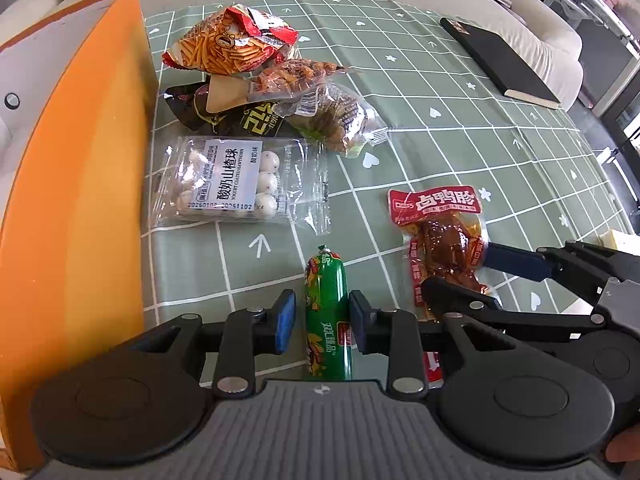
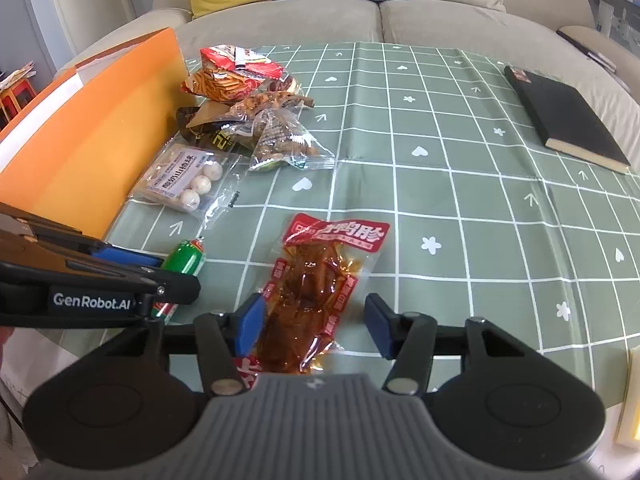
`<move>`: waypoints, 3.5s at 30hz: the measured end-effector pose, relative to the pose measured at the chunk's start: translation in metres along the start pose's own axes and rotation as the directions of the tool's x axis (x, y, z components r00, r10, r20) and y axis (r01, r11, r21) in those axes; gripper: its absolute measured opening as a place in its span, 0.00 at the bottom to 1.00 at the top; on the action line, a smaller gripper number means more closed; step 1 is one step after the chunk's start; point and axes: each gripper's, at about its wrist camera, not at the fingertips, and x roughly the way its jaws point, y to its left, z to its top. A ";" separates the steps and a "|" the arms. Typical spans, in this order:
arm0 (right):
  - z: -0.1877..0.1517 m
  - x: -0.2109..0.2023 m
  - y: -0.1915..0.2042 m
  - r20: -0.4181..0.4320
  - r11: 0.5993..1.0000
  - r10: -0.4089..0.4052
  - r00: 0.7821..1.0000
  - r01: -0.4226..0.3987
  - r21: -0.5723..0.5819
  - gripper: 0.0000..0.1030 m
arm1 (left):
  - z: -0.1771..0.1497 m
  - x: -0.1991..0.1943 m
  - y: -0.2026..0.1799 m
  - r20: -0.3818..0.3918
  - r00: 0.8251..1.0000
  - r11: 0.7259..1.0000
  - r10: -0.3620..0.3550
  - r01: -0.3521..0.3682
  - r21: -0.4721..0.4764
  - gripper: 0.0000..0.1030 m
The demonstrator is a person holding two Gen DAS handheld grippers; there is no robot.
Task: Organize snacks
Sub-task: 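Grasp the green sausage stick with the left tool, then carry the green sausage and meat snack pack over the orange box with both tools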
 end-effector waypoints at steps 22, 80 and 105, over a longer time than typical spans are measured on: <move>-0.005 -0.001 0.007 0.063 0.999 -0.029 0.998 0.031 -0.036 0.37 | -0.015 -0.004 -0.020 0.015 0.995 0.993 0.104 -0.104 0.053 0.24; 0.135 -0.105 0.170 0.304 0.912 0.311 0.901 -0.192 -0.363 0.00 | 0.037 -0.166 0.140 0.301 0.936 0.970 0.182 -0.120 -0.212 0.23; 0.134 0.022 0.241 -0.010 0.790 0.169 0.986 -0.142 -0.596 0.00 | 0.027 -0.063 0.206 -0.007 0.991 0.950 0.131 -0.127 -0.286 0.23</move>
